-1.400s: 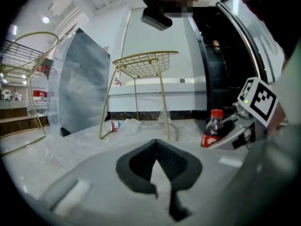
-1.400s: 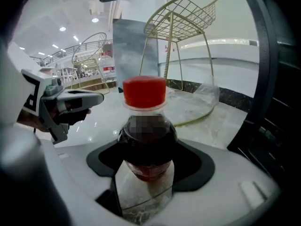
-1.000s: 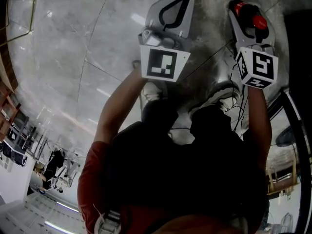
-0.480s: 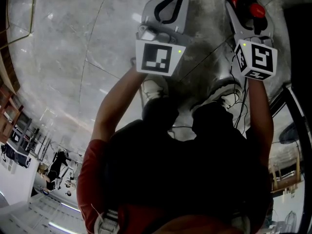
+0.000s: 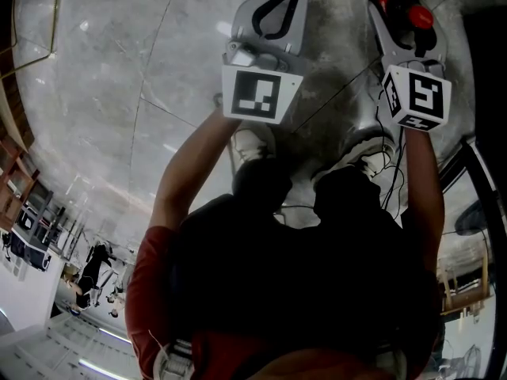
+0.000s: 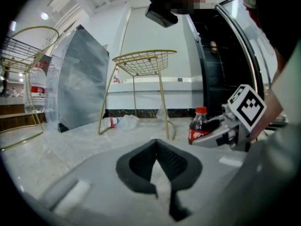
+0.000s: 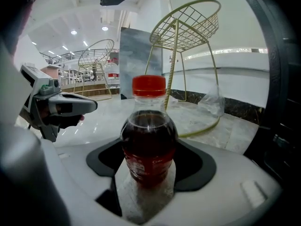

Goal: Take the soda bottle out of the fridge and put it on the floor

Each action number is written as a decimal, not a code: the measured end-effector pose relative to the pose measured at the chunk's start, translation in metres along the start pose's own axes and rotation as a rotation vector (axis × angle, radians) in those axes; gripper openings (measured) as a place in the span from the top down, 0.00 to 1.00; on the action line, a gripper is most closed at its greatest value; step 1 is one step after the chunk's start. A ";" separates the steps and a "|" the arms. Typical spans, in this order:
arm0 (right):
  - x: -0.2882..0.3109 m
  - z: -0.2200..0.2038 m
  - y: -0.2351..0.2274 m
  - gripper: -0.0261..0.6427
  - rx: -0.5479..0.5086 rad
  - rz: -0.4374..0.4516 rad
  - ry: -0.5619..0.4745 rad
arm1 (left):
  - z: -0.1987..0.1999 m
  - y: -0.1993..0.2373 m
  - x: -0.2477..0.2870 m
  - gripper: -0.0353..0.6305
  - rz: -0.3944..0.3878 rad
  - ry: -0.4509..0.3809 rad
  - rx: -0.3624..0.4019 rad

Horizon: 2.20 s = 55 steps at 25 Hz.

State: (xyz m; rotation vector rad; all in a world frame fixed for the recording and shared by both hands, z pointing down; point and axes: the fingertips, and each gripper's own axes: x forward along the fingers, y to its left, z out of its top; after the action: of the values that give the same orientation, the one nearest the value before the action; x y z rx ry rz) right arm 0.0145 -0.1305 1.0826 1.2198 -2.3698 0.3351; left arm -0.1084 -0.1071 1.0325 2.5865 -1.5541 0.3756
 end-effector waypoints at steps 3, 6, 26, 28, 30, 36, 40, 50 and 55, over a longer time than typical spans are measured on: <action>-0.001 -0.003 0.002 0.50 -0.002 0.007 0.004 | -0.001 -0.002 -0.001 0.95 0.001 0.002 -0.004; -0.002 -0.008 0.000 0.50 0.001 0.002 0.008 | -0.004 -0.004 0.000 0.95 0.002 0.005 -0.009; -0.018 -0.015 0.000 0.38 0.071 -0.003 -0.011 | -0.004 -0.004 -0.001 0.95 0.001 0.006 -0.007; -0.021 -0.018 -0.001 0.38 0.075 -0.008 -0.007 | -0.004 -0.005 -0.001 0.95 0.000 0.006 -0.003; -0.023 -0.021 0.000 0.38 0.084 -0.011 -0.003 | -0.004 -0.006 -0.001 0.95 -0.001 0.007 -0.003; -0.037 -0.028 0.012 0.38 0.108 -0.001 -0.002 | -0.005 -0.010 -0.006 0.95 -0.003 0.016 -0.006; -0.045 -0.028 0.021 0.38 0.086 0.014 -0.006 | -0.007 -0.014 -0.011 0.95 -0.008 0.022 -0.002; -0.057 -0.026 0.038 0.38 0.040 0.016 -0.033 | -0.020 -0.033 -0.036 0.95 -0.051 0.057 0.120; -0.056 -0.027 0.037 0.38 0.053 0.003 -0.021 | -0.030 -0.040 -0.041 0.95 -0.064 0.072 0.091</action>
State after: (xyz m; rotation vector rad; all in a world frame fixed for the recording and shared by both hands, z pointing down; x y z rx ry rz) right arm 0.0208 -0.0585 1.0781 1.2496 -2.3949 0.3901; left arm -0.0964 -0.0465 1.0519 2.6509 -1.4595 0.5380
